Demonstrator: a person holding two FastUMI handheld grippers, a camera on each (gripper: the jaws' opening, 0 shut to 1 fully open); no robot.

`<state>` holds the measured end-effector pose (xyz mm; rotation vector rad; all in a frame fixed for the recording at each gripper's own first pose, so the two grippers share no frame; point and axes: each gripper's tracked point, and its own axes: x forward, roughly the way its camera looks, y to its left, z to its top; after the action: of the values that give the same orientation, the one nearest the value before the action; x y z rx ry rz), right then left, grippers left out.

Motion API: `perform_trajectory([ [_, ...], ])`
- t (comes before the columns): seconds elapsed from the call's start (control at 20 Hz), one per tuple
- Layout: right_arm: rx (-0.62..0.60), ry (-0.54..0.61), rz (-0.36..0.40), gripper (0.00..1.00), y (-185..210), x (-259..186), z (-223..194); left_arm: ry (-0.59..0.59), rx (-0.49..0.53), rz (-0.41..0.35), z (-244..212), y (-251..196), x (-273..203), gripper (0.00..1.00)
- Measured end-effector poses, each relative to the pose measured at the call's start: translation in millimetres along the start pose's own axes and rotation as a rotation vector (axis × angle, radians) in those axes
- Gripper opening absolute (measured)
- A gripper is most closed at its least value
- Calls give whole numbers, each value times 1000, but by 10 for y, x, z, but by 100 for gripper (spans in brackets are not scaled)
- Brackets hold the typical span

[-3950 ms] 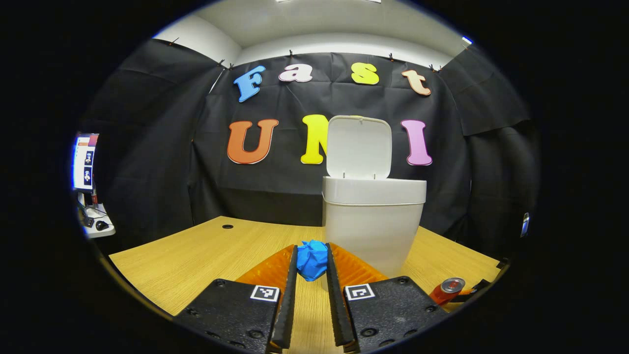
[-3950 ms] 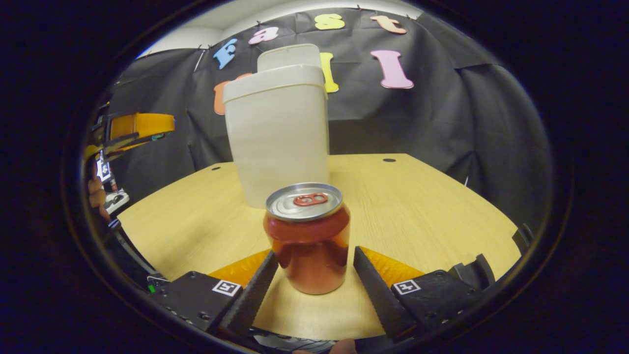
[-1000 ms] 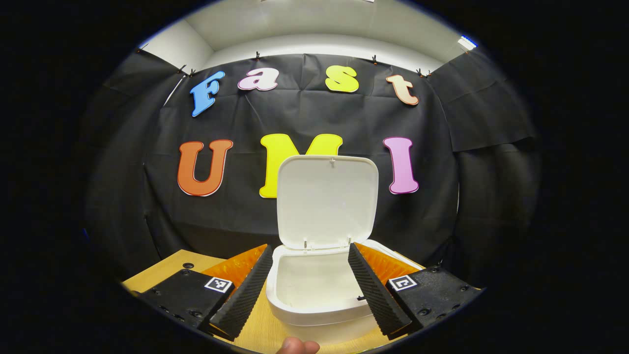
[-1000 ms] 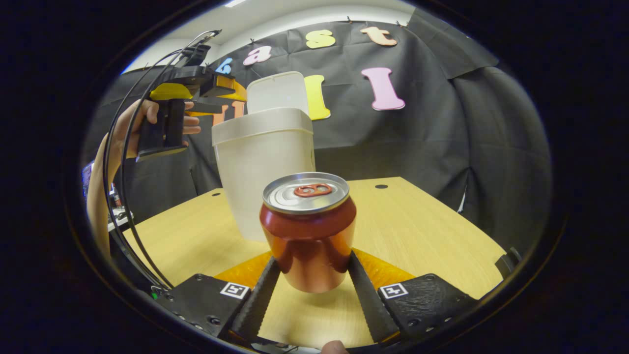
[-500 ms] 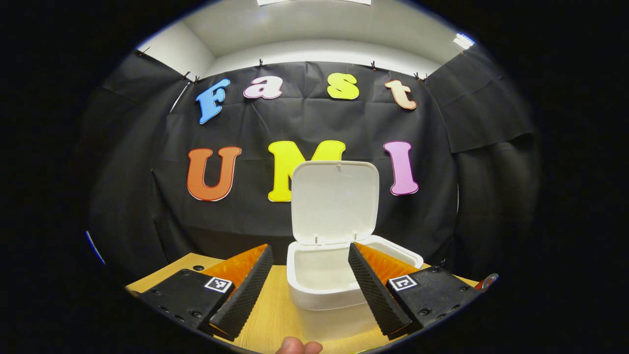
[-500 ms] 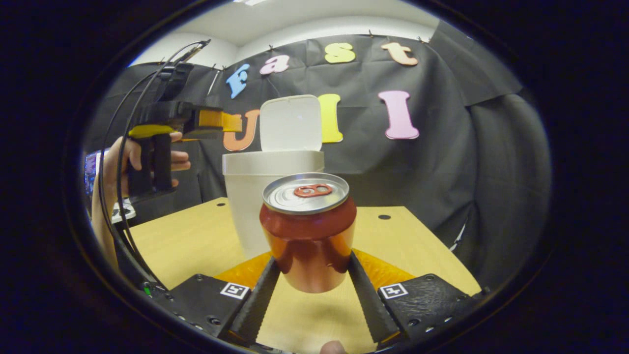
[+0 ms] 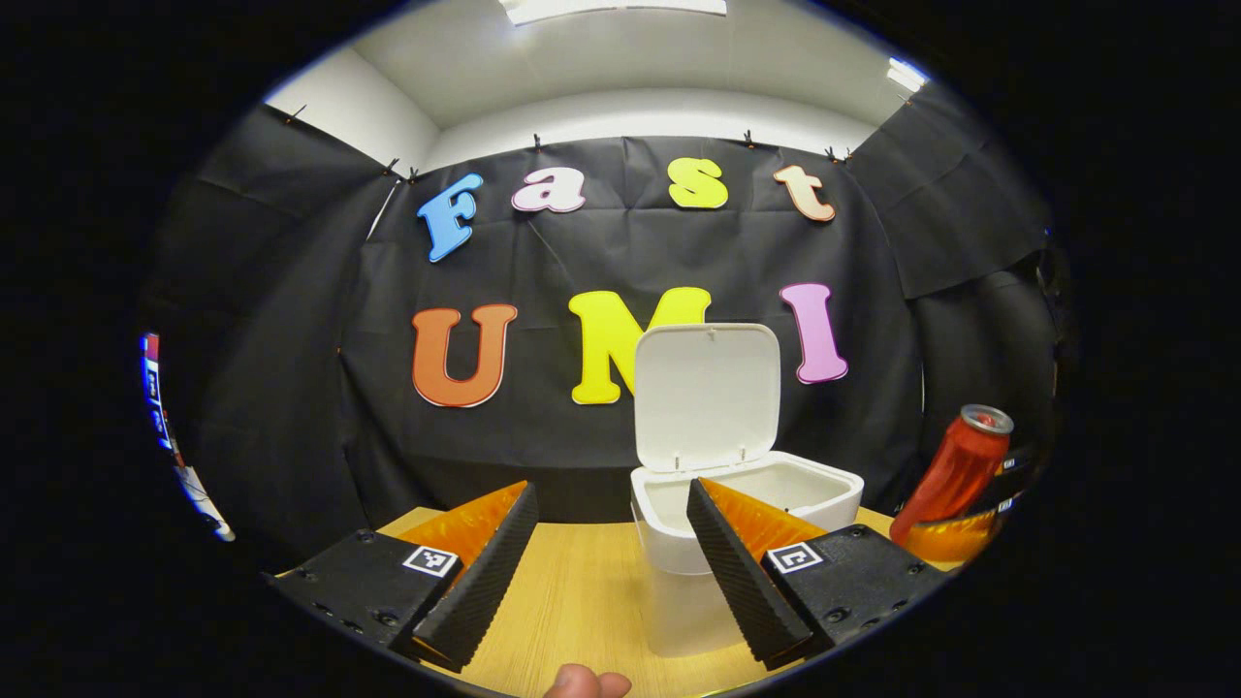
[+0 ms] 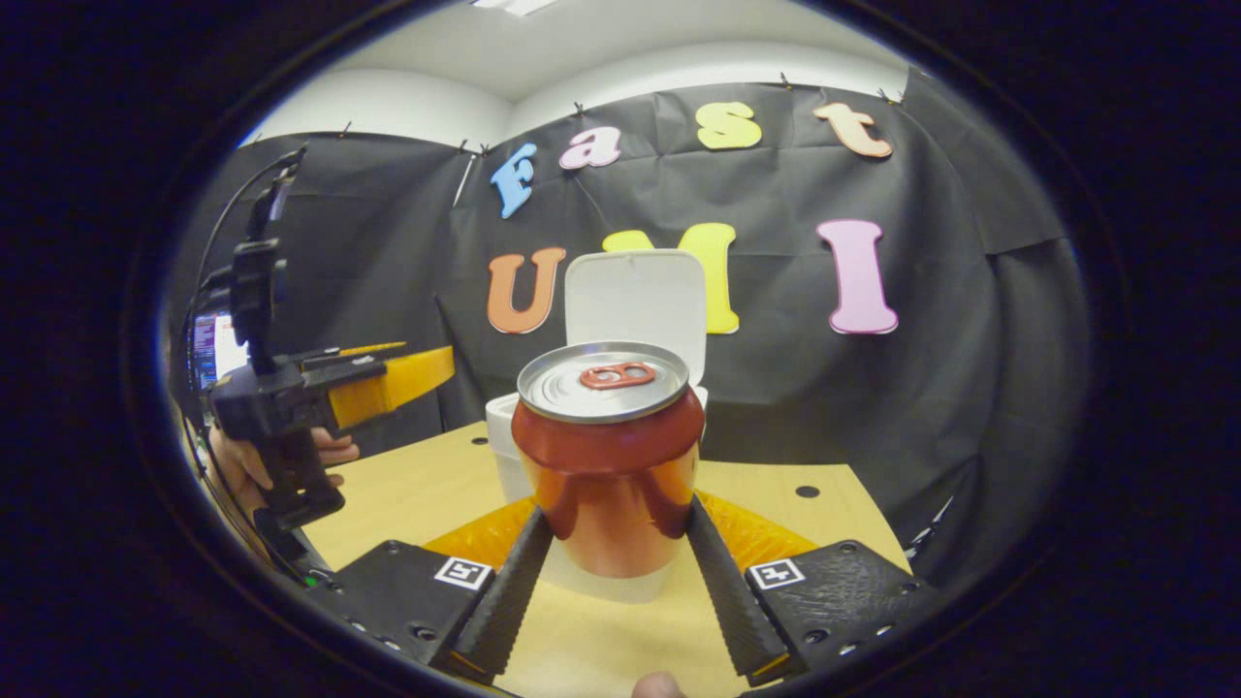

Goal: Press the lid of the desktop garbage bin to open it, pick up the crumpled paper on the desktop and throw it into the bin, then pick up the pop can on the desktop and drop it into the bin, and finally close the garbage bin lid.

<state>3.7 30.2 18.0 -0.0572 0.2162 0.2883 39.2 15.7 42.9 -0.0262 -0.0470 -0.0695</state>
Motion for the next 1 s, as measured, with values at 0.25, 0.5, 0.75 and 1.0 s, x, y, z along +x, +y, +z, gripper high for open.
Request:
perform_trajectory([
  [0.25, 20, -4, 45, 81, 146, 333, 443, 12, -17, 41, -153, 281, -140, 99],
  [0.5, 5, 13, 51, 81, 288, 765, 655, 34, -8, 71, -319, 503, -313, 100],
  [0.75, -3, 60, 27, 81, 295, 1200, 678, 46, -1, 99, -378, 664, -492, 100],
  [1.0, 4, 100, 3, 82, 270, 1442, 611, 38, -1, 118, -359, 721, -585, 100],
])
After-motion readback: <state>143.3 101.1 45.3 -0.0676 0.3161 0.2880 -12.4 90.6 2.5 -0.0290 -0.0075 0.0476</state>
